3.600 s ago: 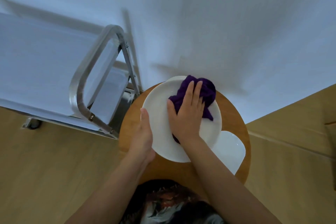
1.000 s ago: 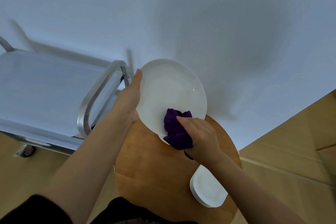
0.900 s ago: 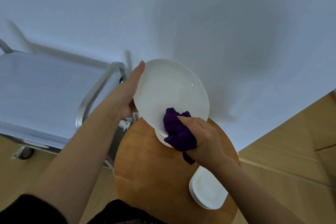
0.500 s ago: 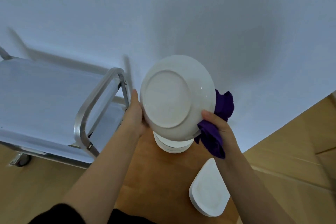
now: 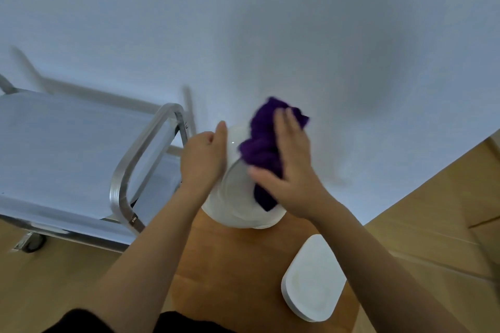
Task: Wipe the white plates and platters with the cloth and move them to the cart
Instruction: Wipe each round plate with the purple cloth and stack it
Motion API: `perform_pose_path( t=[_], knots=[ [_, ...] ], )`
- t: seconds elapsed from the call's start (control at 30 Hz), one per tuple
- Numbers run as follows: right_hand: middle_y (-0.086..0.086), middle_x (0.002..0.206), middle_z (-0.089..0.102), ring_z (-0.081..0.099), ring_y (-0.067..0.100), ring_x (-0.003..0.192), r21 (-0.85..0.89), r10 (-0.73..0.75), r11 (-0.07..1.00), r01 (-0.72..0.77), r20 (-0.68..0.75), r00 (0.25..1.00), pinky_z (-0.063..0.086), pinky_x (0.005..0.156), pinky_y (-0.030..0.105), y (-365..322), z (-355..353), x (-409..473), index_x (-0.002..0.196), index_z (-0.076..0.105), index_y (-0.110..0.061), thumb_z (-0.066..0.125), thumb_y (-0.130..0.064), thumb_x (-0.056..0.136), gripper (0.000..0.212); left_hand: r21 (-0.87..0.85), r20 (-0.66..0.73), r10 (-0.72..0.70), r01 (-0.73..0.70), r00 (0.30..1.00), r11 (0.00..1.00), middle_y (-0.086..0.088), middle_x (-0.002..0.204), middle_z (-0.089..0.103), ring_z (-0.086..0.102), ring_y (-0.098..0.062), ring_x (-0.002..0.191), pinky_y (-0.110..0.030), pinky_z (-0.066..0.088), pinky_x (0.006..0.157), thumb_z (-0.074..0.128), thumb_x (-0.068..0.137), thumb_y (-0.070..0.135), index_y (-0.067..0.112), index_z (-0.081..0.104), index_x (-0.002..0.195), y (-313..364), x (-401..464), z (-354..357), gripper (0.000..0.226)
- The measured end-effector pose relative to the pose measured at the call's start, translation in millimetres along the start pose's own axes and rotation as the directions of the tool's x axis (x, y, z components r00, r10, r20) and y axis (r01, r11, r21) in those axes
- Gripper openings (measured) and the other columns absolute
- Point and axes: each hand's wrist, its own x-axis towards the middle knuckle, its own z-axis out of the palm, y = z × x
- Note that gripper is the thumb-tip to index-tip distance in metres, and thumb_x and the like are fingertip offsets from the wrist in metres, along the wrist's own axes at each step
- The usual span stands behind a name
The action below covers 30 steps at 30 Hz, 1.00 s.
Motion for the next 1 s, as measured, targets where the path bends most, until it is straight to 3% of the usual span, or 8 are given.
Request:
perform_pose_path(
  t=[0.07, 0.17, 0.3, 0.43, 0.63, 0.73, 0.83, 1.0],
  knots=[
    [0.000, 0.157, -0.012, -0.008, 0.025, 0.144, -0.269, -0.011, 0.961, 0.069, 0.210, 0.978, -0.003, 0.117, 0.045, -5.7, -2.7, 14.4, 0.139, -0.012, -0.043, 0.059, -0.058, 0.077, 0.095, 0.025, 0.033, 0.068, -0.069, 0.997, 0.997, 0.002, 0.045, 0.027, 0.024, -0.014, 0.043, -0.029, 0.026, 0.047, 0.038, 0.096, 0.040, 0.015, 0.028, 0.049, 2.5, -5.5, 1.0, 0.054],
    [0.002, 0.156, 0.007, 0.014, 0.024, 0.140, -0.233, -0.083, 0.959, 0.163, 0.320, 0.944, 0.019, 0.115, 0.043, -2.6, -19.2, 31.3, 0.143, 0.001, -0.046, 0.073, -0.049, 0.072, 0.101, 0.045, 0.037, 0.129, -0.130, 0.991, 0.990, 0.003, 0.044, 0.027, 0.024, -0.013, 0.042, -0.029, 0.026, 0.047, 0.038, 0.097, 0.041, 0.013, 0.032, 0.050, -1.5, -11.0, -6.8, 0.055],
    [-0.028, 0.127, 0.035, 0.042, -0.008, 0.114, 0.035, -0.058, 0.998, 0.053, 0.193, 0.979, 0.042, 0.094, 0.021, 6.0, -26.9, 38.0, 0.144, 0.011, -0.045, 0.081, -0.051, 0.058, 0.111, -0.010, -0.043, 0.152, -0.152, 0.987, 0.988, 0.003, 0.044, 0.025, 0.022, -0.009, 0.040, -0.028, 0.023, 0.045, 0.043, 0.096, 0.040, 0.014, 0.031, 0.050, 2.3, -15.0, -15.2, 0.054],
    [-0.027, 0.131, 0.042, 0.048, -0.002, 0.117, 0.307, 0.146, 0.942, -0.133, -0.019, 0.989, 0.047, 0.094, 0.027, 21.0, -26.0, 29.0, 0.135, 0.024, -0.053, 0.083, -0.048, 0.050, 0.104, -0.203, -0.132, 0.007, -0.034, 0.991, 0.979, -0.002, 0.049, 0.028, 0.027, -0.014, 0.047, -0.031, 0.026, 0.051, 0.046, 0.094, 0.044, 0.013, 0.034, 0.054, 3.1, -14.9, -24.2, 0.052],
    [-0.012, 0.102, 0.060, 0.063, 0.000, 0.087, 0.827, 0.590, 0.542, -0.150, -0.248, 0.768, 0.053, 0.068, 0.019, 25.2, 21.4, 6.7, 0.112, 0.045, -0.037, 0.078, -0.032, 0.050, 0.070, -0.572, -0.163, -0.368, 0.217, 0.915, 0.791, 0.004, 0.052, 0.048, 0.042, -0.001, 0.037, -0.017, 0.038, 0.044, 0.044, 0.092, 0.044, 0.017, 0.046, 0.062, 14.3, -7.3, -24.3, 0.040],
    [-0.009, 0.096, 0.063, 0.064, 0.006, 0.084, 0.874, 0.704, 0.447, -0.191, -0.213, 0.677, 0.052, 0.064, 0.020, 27.7, 16.6, 9.1, 0.112, 0.051, -0.029, 0.074, -0.027, 0.057, 0.060, -0.614, -0.060, -0.473, 0.341, 0.879, 0.712, 0.013, 0.050, 0.055, 0.054, -0.005, 0.052, -0.025, 0.042, 0.052, 0.044, 0.090, 0.054, 0.023, 0.055, 0.064, 10.1, -22.9, -11.1, 0.041],
    [0.005, 0.102, 0.065, 0.064, 0.019, 0.089, 0.854, 0.684, 0.411, -0.319, -0.058, 0.727, 0.055, 0.075, 0.035, 38.5, -12.8, 13.8, 0.121, 0.052, -0.012, 0.072, -0.021, 0.063, 0.062, -0.460, 0.224, -0.279, 0.354, 0.934, 0.814, 0.004, 0.054, 0.054, 0.052, -0.018, 0.058, -0.030, 0.040, 0.055, 0.047, 0.075, 0.071, 0.017, 0.059, 0.068, -10.7, -12.2, -25.1, 0.055],
    [0.003, 0.082, 0.066, 0.065, 0.016, 0.069, 0.760, 0.576, 0.460, -0.459, 0.138, 0.806, 0.054, 0.059, 0.029, 44.8, -48.2, 23.8, 0.100, 0.058, -0.012, 0.068, -0.011, 0.079, 0.024, -0.411, 0.793, 0.034, 0.493, 0.608, 0.767, -0.005, 0.089, 0.074, 0.070, -0.021, 0.083, -0.032, 0.055, 0.071, 0.053, 0.071, 0.074, 0.019, 0.078, 0.088, -19.5, 24.1, -46.8, 0.063]
  ],
)
